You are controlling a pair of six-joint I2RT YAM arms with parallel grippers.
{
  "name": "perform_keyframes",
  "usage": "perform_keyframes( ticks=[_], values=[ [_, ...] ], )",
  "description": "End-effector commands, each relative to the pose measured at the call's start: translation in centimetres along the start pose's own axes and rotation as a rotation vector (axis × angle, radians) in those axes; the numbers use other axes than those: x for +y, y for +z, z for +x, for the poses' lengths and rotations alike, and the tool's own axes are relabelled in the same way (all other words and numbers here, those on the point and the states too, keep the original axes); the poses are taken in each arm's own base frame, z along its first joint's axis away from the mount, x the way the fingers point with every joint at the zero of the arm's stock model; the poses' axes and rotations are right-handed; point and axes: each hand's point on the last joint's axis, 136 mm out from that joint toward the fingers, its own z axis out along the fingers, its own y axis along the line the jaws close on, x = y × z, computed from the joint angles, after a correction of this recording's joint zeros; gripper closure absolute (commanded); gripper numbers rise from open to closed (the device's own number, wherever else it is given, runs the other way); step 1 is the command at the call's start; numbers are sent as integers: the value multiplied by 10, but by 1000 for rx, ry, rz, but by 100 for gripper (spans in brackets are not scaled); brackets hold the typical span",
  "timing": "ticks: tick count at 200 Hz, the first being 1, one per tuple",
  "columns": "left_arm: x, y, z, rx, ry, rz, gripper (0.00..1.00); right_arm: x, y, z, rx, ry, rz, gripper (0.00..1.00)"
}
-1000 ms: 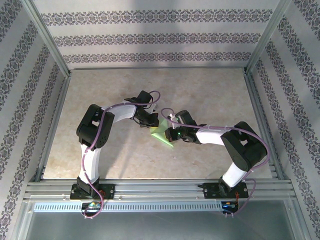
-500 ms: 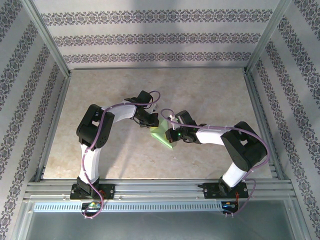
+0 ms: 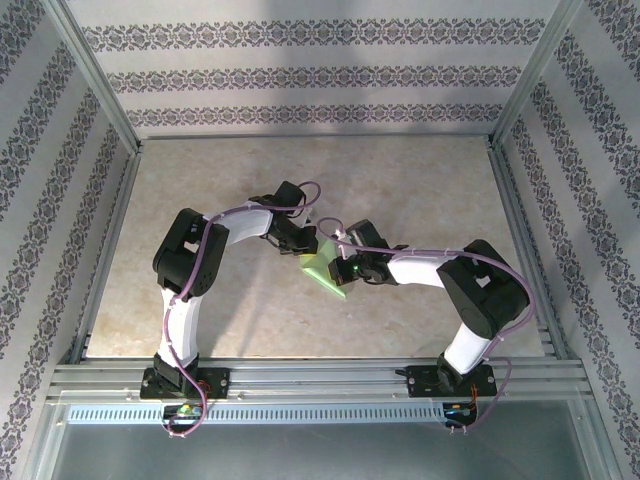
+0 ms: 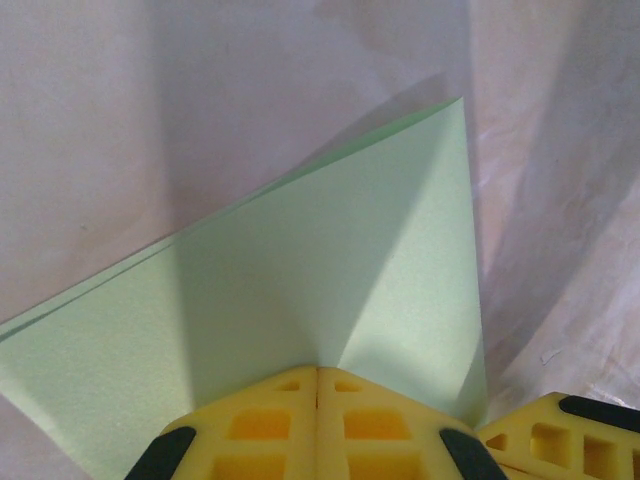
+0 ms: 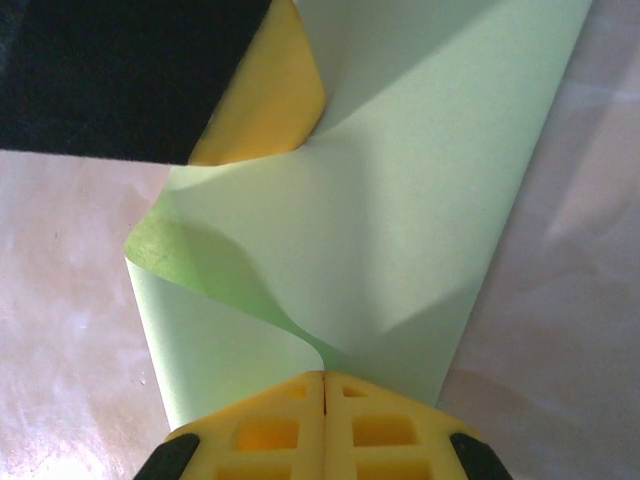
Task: Fold a paper plane with a square sheet of paper (fold left side to right side)
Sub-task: Third fold the triangle at the center of the table.
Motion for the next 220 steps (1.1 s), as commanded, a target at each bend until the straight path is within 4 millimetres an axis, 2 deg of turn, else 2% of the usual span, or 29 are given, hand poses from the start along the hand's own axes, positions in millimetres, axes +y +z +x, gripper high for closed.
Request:
perform_keyframes(
  ticks=[1,42,148,173,220],
  values=[
    [29,22,29,101,-14,-122,97,6,-6,-8,-17,-36,8,100],
    [29,22,28,98,-12,-123,97,7,-13,-9,-23,-48,19,100],
    [29,22,28,93,-16,-117,97,-5,-4,-8,-7,-59,77,100],
    [30,23,28,97,-15,-120,97,-3,-3,-11,-7,-61,62,100],
    [29,22,28,97,-15,-121,97,-2,2,-3,20,-61,58,100]
  ],
)
